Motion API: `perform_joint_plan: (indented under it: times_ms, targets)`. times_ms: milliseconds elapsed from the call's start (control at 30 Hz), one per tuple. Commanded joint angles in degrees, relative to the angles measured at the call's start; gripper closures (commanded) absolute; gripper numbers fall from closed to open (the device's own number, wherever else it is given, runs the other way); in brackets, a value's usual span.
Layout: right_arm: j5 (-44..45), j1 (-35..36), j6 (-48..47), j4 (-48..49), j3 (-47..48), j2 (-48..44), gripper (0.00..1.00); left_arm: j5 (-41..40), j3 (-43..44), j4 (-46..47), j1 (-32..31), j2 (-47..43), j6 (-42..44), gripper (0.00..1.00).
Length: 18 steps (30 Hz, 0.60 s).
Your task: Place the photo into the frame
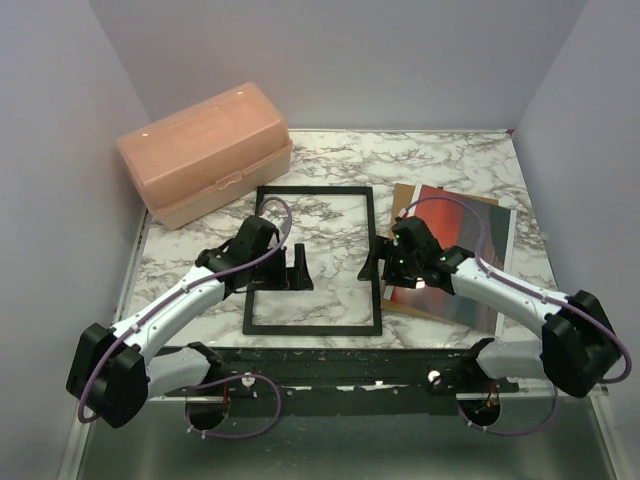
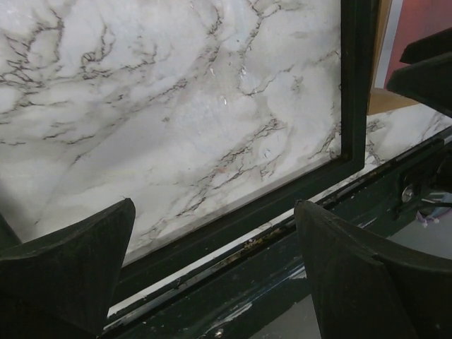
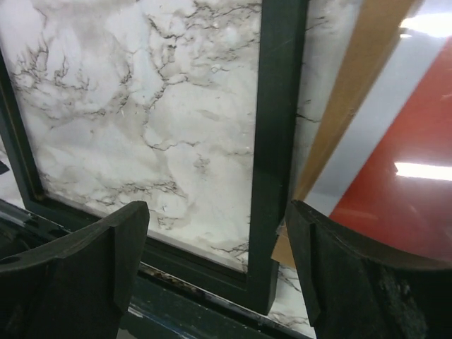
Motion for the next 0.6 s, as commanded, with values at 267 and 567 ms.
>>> perform_joint_plan:
  times_ms: [267, 567]
  targets:
    - [21.41, 9.72, 2.76, -11.73, 17.93, 20.63, 0.18, 1.90, -6.92, 5.55, -2.92, -4.84, -8.27, 0.01]
    - [26.38, 9.75, 4.82, -13.25, 16.57, 23.97, 0.17, 0.38, -8.32, 3.37, -2.92, -7.71, -8.09, 0.01]
